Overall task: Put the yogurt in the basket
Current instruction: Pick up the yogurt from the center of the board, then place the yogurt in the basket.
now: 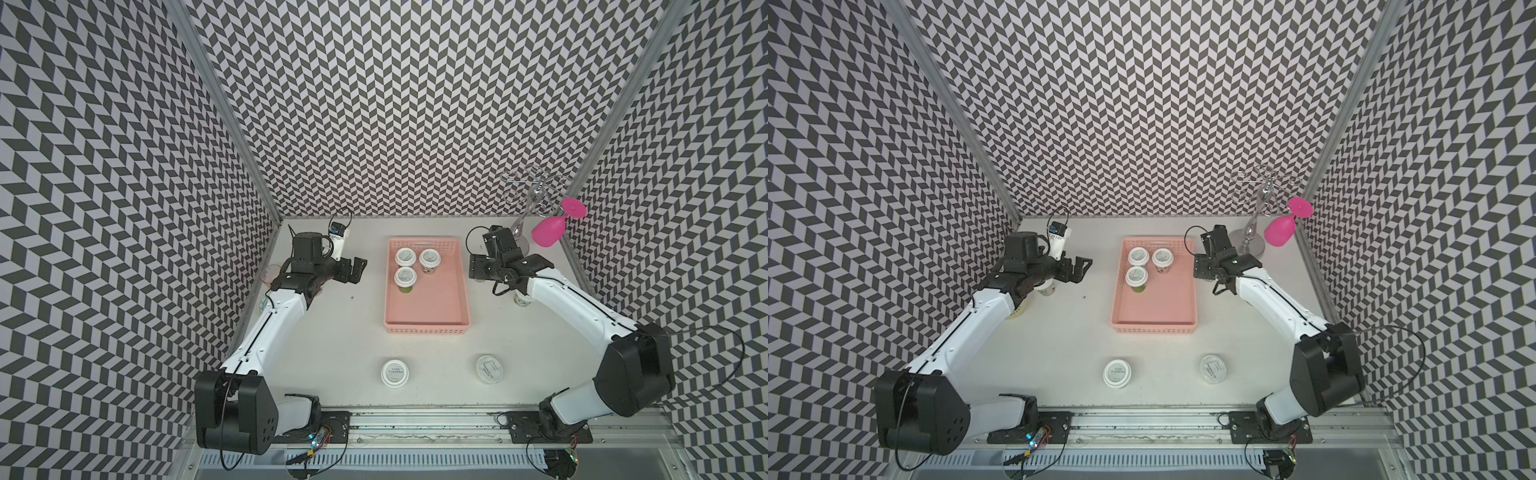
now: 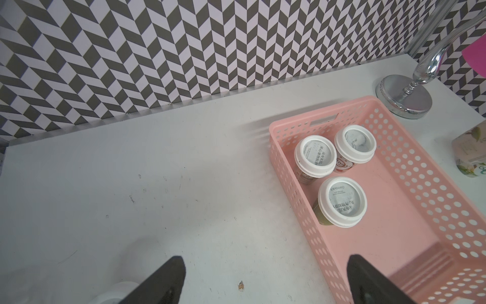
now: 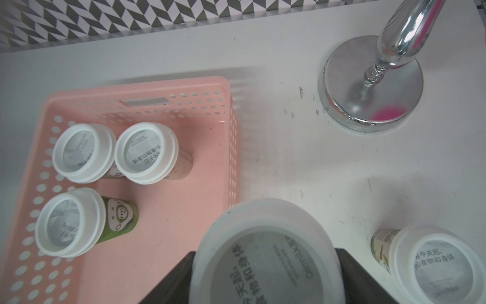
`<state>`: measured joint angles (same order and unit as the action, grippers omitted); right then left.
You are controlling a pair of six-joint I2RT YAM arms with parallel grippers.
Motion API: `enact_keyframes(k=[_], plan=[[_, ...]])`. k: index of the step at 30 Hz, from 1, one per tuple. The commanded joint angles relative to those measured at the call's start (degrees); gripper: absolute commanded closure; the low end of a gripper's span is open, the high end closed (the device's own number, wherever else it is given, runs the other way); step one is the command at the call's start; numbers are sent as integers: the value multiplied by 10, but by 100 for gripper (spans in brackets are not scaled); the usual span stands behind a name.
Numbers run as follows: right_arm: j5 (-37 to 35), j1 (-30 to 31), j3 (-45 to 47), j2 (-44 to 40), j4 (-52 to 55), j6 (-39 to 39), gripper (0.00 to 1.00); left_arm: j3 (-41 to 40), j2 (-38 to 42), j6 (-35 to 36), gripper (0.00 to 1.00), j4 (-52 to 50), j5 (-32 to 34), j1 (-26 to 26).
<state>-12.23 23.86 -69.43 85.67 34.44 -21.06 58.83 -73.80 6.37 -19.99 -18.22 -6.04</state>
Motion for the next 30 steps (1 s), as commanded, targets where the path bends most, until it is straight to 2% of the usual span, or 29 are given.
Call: enact_keyframes(k=[1, 16, 30], plan=[[13, 14, -3, -24, 7, -6, 22, -11, 15, -3, 0, 16, -12, 6], [31, 103, -70, 33, 10, -22, 23, -20, 28, -10, 0, 23, -18, 27], [45, 146, -93, 135, -22, -22, 23, -29, 41, -17, 0, 31, -27, 41]])
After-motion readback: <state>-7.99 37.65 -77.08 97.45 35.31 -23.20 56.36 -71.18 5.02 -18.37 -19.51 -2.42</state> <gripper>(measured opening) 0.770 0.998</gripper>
